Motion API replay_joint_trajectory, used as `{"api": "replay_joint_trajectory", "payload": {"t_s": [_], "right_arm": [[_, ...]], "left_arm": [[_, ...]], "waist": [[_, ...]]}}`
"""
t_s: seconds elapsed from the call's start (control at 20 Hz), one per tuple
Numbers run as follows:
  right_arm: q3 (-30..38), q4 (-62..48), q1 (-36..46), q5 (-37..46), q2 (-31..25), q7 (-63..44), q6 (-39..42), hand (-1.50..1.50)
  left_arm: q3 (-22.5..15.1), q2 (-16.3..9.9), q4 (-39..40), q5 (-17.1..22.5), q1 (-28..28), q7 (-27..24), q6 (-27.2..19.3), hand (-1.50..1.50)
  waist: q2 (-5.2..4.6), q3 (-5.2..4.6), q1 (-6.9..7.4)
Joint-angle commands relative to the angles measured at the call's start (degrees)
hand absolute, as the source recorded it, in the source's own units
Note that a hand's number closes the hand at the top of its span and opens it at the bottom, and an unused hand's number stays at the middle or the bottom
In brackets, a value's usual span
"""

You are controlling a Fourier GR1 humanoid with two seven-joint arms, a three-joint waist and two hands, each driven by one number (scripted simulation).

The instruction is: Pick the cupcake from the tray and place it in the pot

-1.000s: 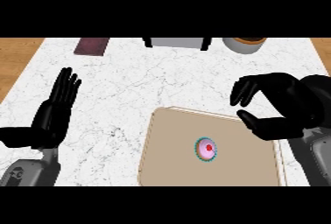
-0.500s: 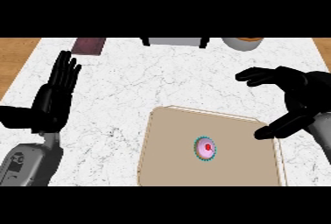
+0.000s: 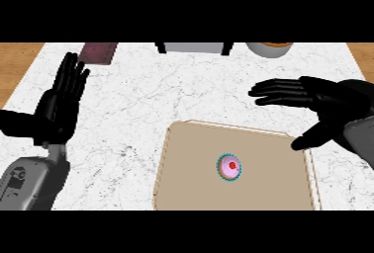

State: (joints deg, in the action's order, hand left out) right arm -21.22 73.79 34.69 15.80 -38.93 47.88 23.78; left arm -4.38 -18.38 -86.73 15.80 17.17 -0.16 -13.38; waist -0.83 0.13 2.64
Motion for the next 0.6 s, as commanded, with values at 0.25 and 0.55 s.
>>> {"api": "replay_joint_trajectory", "payload": {"t_s": [0.25,0.55], "right_arm": [[-9.5,-1.6,2.4,10.5,1.0,5.5,1.2,-1.50],[-12.9,-7.2,2.8,15.5,6.2,1.6,-0.6,-1.50]], "left_arm": [[1.3,0.2,-3.3,-0.5,-2.7,1.5,-0.2,0.00],[3.1,0.2,-0.8,-0.6,0.2,2.0,1.1,0.00]], "waist": [[0.81,-0.12,-1.96],[0.66,-0.12,-1.95]]}}
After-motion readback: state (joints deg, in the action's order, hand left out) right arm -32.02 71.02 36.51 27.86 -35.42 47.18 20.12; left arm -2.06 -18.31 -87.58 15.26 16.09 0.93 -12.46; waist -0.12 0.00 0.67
